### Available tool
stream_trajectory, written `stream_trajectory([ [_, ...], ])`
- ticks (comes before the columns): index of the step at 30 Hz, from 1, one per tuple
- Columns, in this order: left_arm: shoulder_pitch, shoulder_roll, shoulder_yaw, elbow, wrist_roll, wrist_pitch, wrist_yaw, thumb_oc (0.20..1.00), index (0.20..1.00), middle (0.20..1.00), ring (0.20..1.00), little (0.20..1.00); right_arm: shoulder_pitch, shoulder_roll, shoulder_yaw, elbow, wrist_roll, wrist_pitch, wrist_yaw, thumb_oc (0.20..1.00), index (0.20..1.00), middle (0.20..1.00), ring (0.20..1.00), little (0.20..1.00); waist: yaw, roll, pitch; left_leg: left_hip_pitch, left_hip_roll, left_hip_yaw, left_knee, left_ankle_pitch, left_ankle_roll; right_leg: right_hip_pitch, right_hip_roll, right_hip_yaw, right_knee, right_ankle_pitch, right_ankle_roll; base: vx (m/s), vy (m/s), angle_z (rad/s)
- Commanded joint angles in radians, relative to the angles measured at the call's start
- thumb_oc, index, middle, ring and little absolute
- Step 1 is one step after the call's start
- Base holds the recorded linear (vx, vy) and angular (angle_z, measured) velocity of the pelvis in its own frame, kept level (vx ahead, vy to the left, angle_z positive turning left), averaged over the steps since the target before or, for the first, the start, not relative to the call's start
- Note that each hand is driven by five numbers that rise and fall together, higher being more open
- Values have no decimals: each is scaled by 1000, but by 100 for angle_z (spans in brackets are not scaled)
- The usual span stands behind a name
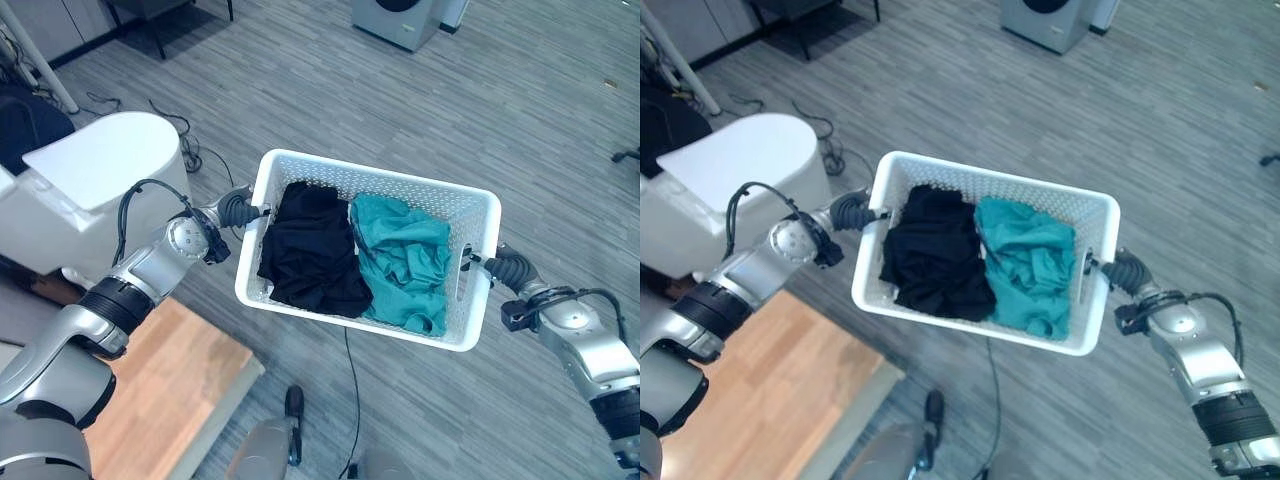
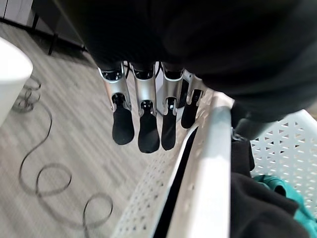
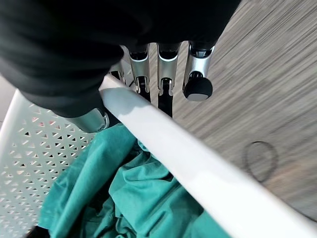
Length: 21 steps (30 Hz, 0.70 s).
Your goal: Grab the laundry basket,head to the washer,open it,put in the laundry and shut it.
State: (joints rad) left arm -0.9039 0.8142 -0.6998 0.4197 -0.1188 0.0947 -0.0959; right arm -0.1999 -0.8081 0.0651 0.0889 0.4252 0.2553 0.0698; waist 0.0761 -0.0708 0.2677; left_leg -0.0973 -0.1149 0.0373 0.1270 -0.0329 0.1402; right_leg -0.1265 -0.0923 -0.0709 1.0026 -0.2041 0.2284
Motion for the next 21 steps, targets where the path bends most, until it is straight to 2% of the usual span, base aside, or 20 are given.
stream_trajectory([
  [1,-64,23,80,26,-41,-53,4,200,200,200,200,200,-53,-82,-125,-20,-6,-94,22,200,200,200,200,200,-75,70,-59,46,105,47,11,-47,-80,-83,-10,-106,-270,183,-50,267,-58,91],
  [2,-66,21,78,27,-41,-53,4,200,200,200,200,200,-51,-82,-128,-22,-7,-94,23,200,200,200,200,200,-79,73,-60,43,107,41,9,-43,-81,-81,-8,-115,-277,187,-53,416,-97,102],
  [3,-66,24,75,20,-38,-54,3,200,200,200,200,200,-38,-93,-143,-25,-5,-89,26,200,200,200,200,200,-92,73,-61,66,102,28,7,-59,-88,-92,-25,-112,-345,154,-68,262,-102,58],
  [4,-66,26,71,23,-39,-55,1,200,200,200,200,200,-29,-98,-155,-29,-1,-89,24,200,200,200,200,200,-104,78,-64,81,105,17,5,-68,-99,-95,-33,-115,-433,136,-81,422,-175,97],
  [5,-64,27,69,23,-37,-57,2,200,200,200,200,200,-26,-108,-161,-23,10,-92,18,200,200,200,200,200,-118,78,-63,108,104,1,7,-96,-114,-106,-50,-105,-581,135,-87,281,-131,103],
  [6,-63,27,69,23,-37,-57,2,200,200,200,200,200,-27,-108,-161,-23,10,-92,18,200,200,200,200,200,-119,79,-62,109,105,0,7,-96,-114,-104,-49,-107,-585,137,-87,486,-224,98],
  [7,-44,40,78,20,-39,-64,3,200,200,200,200,200,-21,-131,-173,-22,16,-88,16,200,200,200,200,200,-136,80,-67,164,103,-21,-4,-135,-131,-119,-75,-96,-809,187,-72,655,-298,60],
  [8,-48,34,74,37,-30,-71,10,200,200,200,200,200,-26,-139,-175,-10,21,-89,10,200,200,200,200,200,-149,76,-71,218,107,-28,-8,-159,-150,-165,-99,-91,-940,248,-39,671,-296,76],
  [9,-47,33,75,39,-30,-73,11,200,200,200,200,200,-27,-140,-174,-9,21,-90,10,200,200,200,200,200,-149,83,-71,222,114,-29,-10,-162,-152,-153,-92,-97,-956,255,-38,481,-214,64],
  [11,-46,42,76,51,-22,-79,9,200,200,200,200,200,-17,-154,-193,-2,8,-80,12,200,200,200,200,200,-165,92,-69,269,131,-38,-6,-178,-167,-184,-111,-120,-1033,282,-19,387,-174,43],
  [13,-55,55,65,77,-17,-90,6,200,200,200,200,200,-13,-168,-201,11,-12,-75,13,200,200,200,200,200,-187,104,-78,329,154,-46,-11,-183,-182,-204,-102,-124,-1034,299,-11,510,-239,53],
  [14,-81,67,40,83,-9,-95,0,200,200,200,200,200,-4,-182,-204,13,-16,-76,14,200,200,200,200,200,-195,100,-96,350,158,-51,-9,-191,-189,-183,-97,-119,-1026,302,-12,714,-377,52],
  [15,-82,68,38,83,-31,-102,3,200,200,200,200,200,19,-196,-219,15,-20,-69,23,200,200,200,200,200,-213,103,-113,377,186,-74,42,-162,-201,-159,-55,-61,-977,333,-31,547,-309,54],
  [16,-81,67,38,82,-31,-102,3,200,200,200,200,200,22,-197,-221,13,-20,-68,24,200,200,200,200,200,-213,100,-115,374,182,-76,41,-159,-201,-161,-58,-60,-977,335,-32,555,-305,54],
  [17,-78,70,35,88,-43,-104,-3,200,200,200,200,200,28,-208,-228,13,0,-76,19,200,200,200,200,200,-223,118,-126,365,219,-59,130,-81,-215,-137,-27,-49,-967,334,-50,305,-268,23],
  [18,-66,75,42,96,-51,-107,-1,200,200,200,200,200,43,-217,-240,13,15,-86,15,200,200,200,200,200,-228,114,-122,310,256,-55,290,42,-221,-120,-10,-33,-946,330,-78,446,-418,-11],
  [19,-55,90,47,86,-57,-101,-3,200,200,200,200,200,46,-217,-242,14,18,-85,9,200,200,200,200,200,-224,93,-122,263,279,-29,411,110,-207,-92,-6,-29,-942,315,-108,408,-491,-25],
  [20,-57,123,50,74,-68,-91,0,200,200,200,200,200,34,-215,-231,12,34,-92,5,200,200,200,200,200,-208,91,-123,217,308,-22,560,130,-200,-58,25,-39,-946,289,-143,404,-482,-15],
  [21,-52,136,57,65,-79,-86,2,200,200,200,200,200,16,-208,-217,15,39,-99,-8,200,200,200,200,200,-190,82,-115,163,310,-32,684,146,-199,-22,42,-41,-954,272,-169,348,-462,-41],
])
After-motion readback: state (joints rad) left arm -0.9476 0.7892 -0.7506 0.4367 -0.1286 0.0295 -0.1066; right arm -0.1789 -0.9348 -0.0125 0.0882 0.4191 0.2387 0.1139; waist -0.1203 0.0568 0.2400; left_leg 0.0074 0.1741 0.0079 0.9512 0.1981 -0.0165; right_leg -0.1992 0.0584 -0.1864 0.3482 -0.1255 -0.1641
